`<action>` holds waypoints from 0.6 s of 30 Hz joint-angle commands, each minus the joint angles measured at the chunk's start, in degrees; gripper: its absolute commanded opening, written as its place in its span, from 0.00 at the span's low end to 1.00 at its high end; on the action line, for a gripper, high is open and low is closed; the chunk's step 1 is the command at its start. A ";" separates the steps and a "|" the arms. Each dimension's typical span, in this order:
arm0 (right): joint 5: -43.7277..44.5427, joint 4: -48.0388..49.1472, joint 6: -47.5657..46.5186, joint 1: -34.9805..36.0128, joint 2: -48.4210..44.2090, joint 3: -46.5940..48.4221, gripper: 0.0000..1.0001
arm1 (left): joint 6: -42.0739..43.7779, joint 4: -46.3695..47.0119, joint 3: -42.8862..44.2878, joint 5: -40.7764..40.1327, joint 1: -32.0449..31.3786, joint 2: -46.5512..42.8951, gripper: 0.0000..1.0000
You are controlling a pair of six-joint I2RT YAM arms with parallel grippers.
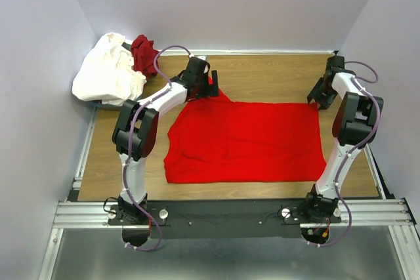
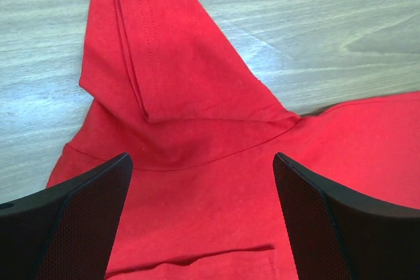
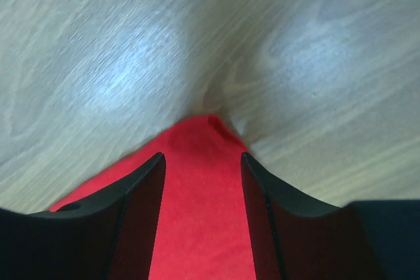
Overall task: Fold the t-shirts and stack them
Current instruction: Fold the tshirt
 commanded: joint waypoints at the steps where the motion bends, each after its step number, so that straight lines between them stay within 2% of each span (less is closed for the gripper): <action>1: 1.37 -0.73 -0.83 -0.52 2.82 3.44 0.56 | 0.87 -0.45 1.31 1.14 0.27 0.84 0.95; 11: 2.17 -0.56 -1.09 -0.96 6.42 5.38 0.52 | 0.61 -0.89 0.26 0.44 0.53 2.16 0.95; 14: 1.90 -0.47 -0.92 -0.96 6.78 5.29 0.47 | 0.61 -1.32 0.69 0.52 0.53 2.77 0.95; 18: 1.73 -0.12 -1.00 -1.04 6.43 4.06 0.33 | 0.52 -1.50 1.57 0.35 0.62 3.39 0.94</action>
